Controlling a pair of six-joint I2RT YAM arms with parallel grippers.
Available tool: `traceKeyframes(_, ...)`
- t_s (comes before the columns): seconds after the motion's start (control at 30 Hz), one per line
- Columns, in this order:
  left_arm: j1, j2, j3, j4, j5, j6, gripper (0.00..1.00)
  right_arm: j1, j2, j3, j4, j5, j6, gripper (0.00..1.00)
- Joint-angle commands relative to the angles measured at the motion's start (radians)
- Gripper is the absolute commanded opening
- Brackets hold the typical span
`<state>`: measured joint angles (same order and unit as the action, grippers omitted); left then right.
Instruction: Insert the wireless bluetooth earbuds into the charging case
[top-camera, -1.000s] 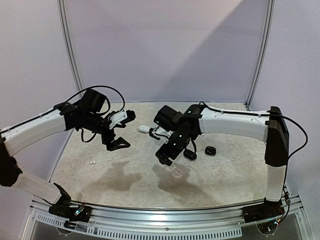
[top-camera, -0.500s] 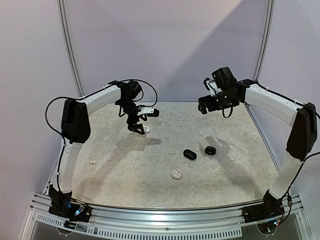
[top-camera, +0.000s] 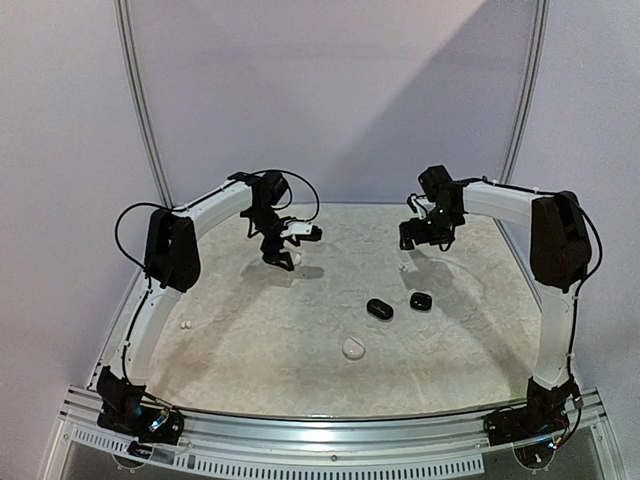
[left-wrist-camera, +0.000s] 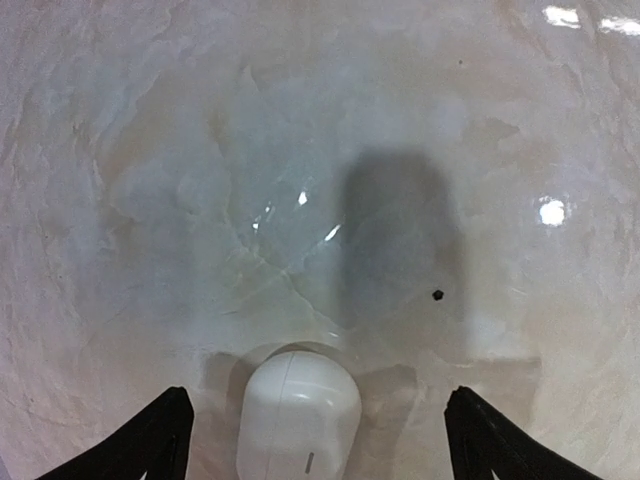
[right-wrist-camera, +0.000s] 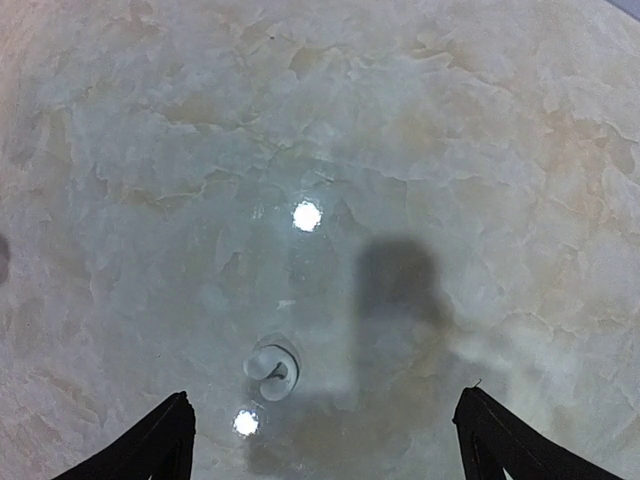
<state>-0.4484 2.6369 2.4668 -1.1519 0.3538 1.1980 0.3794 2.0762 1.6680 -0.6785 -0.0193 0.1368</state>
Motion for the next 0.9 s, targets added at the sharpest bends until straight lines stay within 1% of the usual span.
traceKeyframes(0.0, 0.030, 0.038, 0.034, -0.057, 0.008, -0.005, 0.88, 0.002, 0.096, 0.071, -0.046, -0.086, -0.045, 0.89)
traceKeyframes(0.1, 0.033, 0.043, 0.027, -0.097, 0.003, 0.011, 0.82, 0.002, 0.134, 0.077, -0.046, -0.104, -0.054, 0.81)
traceKeyframes(0.2, 0.032, 0.046, 0.017, -0.105, 0.014, -0.018, 0.77, 0.002, 0.155, 0.067, -0.048, -0.111, -0.044, 0.77)
traceKeyframes(0.33, 0.033, 0.032, -0.034, -0.107, 0.043, -0.023, 0.64, 0.002, 0.162, 0.031, -0.040, -0.094, -0.033, 0.68)
traceKeyframes(0.37, 0.031, 0.024, -0.051, -0.102, 0.046, -0.015, 0.61, 0.002, 0.163, 0.025, -0.037, -0.091, -0.034, 0.65)
traceKeyframes(0.43, 0.031, 0.002, -0.090, -0.074, 0.041, -0.016, 0.58, 0.001, 0.166, 0.015, -0.031, -0.086, -0.032, 0.57)
traceKeyframes(0.53, 0.030, -0.015, -0.118, -0.057, 0.039, -0.019, 0.54, 0.002, 0.167, -0.004, -0.017, -0.079, -0.025, 0.52)
traceKeyframes(0.67, 0.025, -0.032, -0.142, -0.080, 0.025, -0.010, 0.43, 0.007, 0.169, -0.010, -0.007, -0.091, -0.026, 0.46)
traceKeyframes(0.8, 0.025, -0.089, -0.245, -0.092, 0.036, 0.028, 0.39, 0.015, 0.176, -0.006, -0.008, -0.092, -0.037, 0.37)
traceKeyframes(0.87, 0.023, -0.135, -0.326, -0.064, 0.037, 0.051, 0.35, 0.019, 0.183, -0.005, -0.008, -0.091, -0.042, 0.34)
